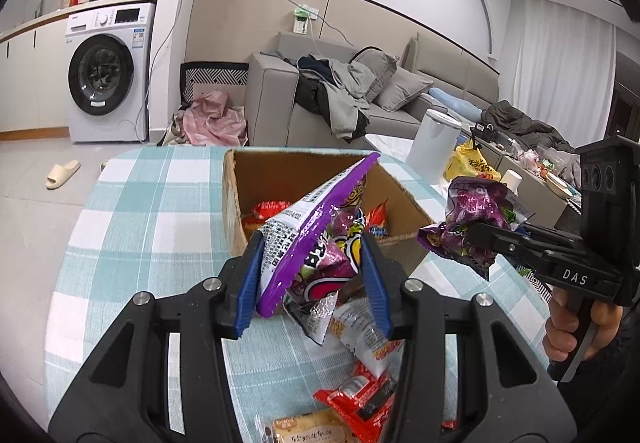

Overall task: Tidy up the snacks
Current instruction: 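Lift both held bags and carry them over the cardboard box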

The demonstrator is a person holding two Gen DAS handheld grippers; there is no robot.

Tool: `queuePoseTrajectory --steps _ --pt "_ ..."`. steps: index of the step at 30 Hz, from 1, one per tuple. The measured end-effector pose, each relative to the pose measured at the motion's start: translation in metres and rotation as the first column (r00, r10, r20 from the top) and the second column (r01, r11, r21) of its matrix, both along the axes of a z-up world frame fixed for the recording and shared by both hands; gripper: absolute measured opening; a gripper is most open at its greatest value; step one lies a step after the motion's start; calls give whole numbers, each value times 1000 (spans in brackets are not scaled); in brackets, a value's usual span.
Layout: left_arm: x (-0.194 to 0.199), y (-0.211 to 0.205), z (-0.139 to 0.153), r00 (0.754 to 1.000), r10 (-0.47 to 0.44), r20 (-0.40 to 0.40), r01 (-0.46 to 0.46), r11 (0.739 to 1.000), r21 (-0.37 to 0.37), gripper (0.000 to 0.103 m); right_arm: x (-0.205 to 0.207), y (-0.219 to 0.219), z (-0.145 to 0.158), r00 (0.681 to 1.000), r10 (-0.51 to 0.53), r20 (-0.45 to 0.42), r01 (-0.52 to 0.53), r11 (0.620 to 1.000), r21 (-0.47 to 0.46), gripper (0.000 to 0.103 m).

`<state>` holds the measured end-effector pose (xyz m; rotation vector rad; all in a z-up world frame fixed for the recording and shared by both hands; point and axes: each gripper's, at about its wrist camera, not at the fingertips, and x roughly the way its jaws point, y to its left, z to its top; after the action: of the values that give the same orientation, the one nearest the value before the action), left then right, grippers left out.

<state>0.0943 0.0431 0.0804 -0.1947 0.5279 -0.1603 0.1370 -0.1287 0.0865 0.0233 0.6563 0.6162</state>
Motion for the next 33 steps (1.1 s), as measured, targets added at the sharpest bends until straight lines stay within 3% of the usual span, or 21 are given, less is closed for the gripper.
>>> queuePoseTrajectory --steps 15,33 --pt "22 -3 14 1000 1 15 -2 1000 11 43 17 17 31 999 -26 34 25 999 29 27" --pt "59 -3 -1 1000 21 -23 -21 1000 19 43 53 38 23 998 -60 -7 60 998 25 27"
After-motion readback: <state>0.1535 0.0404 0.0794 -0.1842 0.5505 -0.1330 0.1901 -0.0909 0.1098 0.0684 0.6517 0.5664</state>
